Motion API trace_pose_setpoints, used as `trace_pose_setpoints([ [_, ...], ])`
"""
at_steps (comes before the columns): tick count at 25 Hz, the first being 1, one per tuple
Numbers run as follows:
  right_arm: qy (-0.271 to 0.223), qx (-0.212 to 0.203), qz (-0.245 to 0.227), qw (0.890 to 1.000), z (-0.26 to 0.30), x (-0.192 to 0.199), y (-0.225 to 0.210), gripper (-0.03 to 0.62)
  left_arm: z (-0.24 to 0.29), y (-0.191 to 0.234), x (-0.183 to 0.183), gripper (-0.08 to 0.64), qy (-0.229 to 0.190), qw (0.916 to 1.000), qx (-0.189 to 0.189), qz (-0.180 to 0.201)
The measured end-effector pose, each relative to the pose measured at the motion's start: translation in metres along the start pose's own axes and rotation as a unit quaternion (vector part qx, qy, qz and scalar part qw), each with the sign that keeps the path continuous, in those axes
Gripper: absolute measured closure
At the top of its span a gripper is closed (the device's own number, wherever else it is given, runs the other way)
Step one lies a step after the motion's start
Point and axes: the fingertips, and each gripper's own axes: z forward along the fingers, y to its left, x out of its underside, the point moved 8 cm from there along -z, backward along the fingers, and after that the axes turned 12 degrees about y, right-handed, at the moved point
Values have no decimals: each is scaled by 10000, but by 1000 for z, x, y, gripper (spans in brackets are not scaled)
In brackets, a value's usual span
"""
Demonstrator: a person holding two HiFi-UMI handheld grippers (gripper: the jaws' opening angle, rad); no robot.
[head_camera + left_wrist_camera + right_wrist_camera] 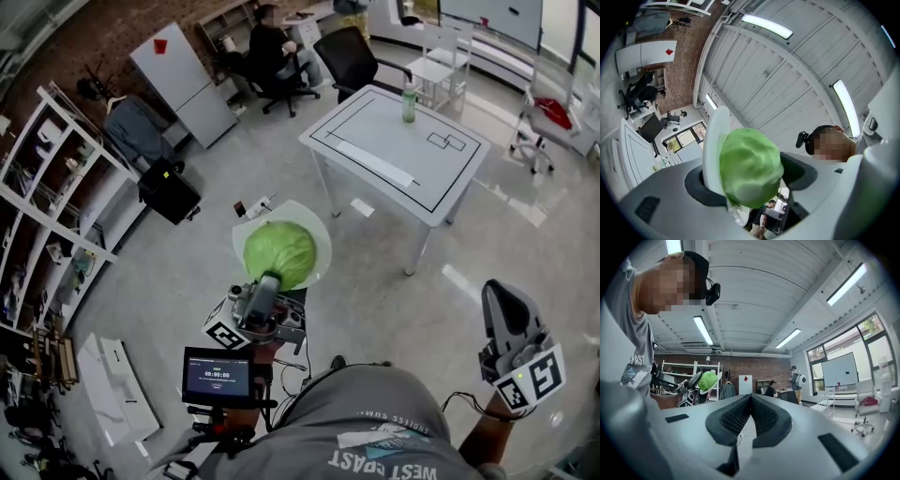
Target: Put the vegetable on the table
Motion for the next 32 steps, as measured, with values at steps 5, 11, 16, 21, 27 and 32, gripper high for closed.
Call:
trace_pose_setpoints([
  [5,-69,-89,66,9999,-2,0,-5,583,15,-5,2,215,-5,10000,1,52],
  [11,-141,-183,107,9997,4,4,-12,583,19,1,8,215,-20,10000,34,50],
  [16,-341,-180,408,9984,26,2,-13,583,13,19,-3,215,10,9999,91,44],
  [21,-431,-47,479,9979,62,-10,-9,583,4,55,-26,215,82,9999,89,-49],
  [27,-465,245,394,9978,101,-26,-8,583,-3,92,-64,215,169,9995,282,5],
  [32,-516,412,346,9972,130,-32,-3,583,-6,124,-88,215,217,9990,382,-67],
])
